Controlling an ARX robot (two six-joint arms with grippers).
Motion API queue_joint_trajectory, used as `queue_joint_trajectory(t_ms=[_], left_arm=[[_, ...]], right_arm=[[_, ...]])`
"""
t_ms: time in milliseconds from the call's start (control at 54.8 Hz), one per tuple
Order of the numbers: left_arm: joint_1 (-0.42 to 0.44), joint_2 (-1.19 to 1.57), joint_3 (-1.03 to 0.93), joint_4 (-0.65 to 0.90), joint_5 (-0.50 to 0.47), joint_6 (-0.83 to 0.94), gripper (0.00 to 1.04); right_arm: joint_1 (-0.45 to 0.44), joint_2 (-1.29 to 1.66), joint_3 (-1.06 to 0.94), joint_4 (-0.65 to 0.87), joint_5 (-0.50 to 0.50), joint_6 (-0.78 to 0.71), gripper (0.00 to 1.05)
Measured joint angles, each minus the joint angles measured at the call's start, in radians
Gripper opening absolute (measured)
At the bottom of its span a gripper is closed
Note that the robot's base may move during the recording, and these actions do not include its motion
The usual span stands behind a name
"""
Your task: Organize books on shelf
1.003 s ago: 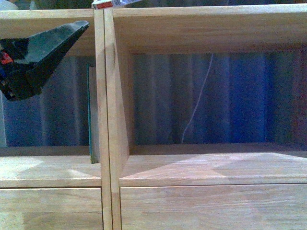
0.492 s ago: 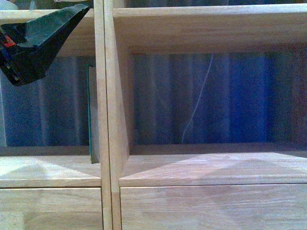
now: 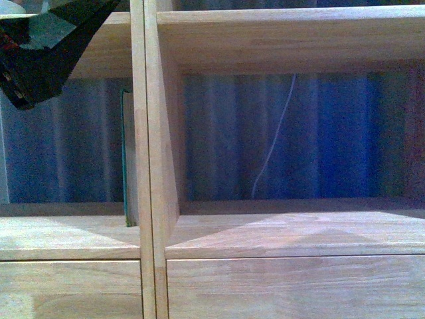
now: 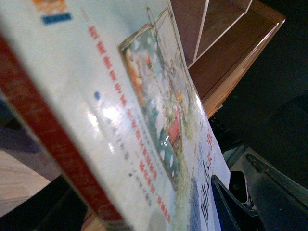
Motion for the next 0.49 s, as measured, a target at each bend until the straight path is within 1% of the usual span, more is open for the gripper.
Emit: queue_joint_trajectory(t_ms=[73,109,164,201,383,401,419,492], left_arm=[[0.0,-0.001,0.001,-0.008,-0.006,0.005,0.71],[0.002,-0.002,0.001,-0.009,-0.01,0.007,0.64],[0.005,-0.003,0.001,-0.011,-0.011,0.008,0.56],[0.008,-0.004,0.001,-0.011,-0.011,0.008,0.49],[0.016,-0.005,0.001,-0.012,-0.015,0.011,0.23],[0.016,-0.005,0.001,-0.012,-0.018,0.011,0.18],[0.016,-0.005,0.001,-0.012,-0.02,0.007,0.15],[0.016,-0.011,0.005,-0.012,-0.027,-0.011,0.07]], right_arm=[[0.002,0.0,-0.002,0.0,0.003,0.0,0.07],[0.003,0.0,-0.002,0.0,0.004,0.0,0.07],[0.005,0.0,-0.002,0.0,0.004,0.0,0.07],[0.006,0.0,-0.002,0.0,0.004,0.0,0.07],[0.008,0.0,-0.002,-0.003,0.006,0.0,0.07],[0.008,0.0,-0.002,-0.005,0.008,0.0,0.07],[0.008,0.0,-0.002,-0.007,0.01,0.0,0.07],[0.007,0.0,-0.002,-0.016,0.02,0.002,0.07]])
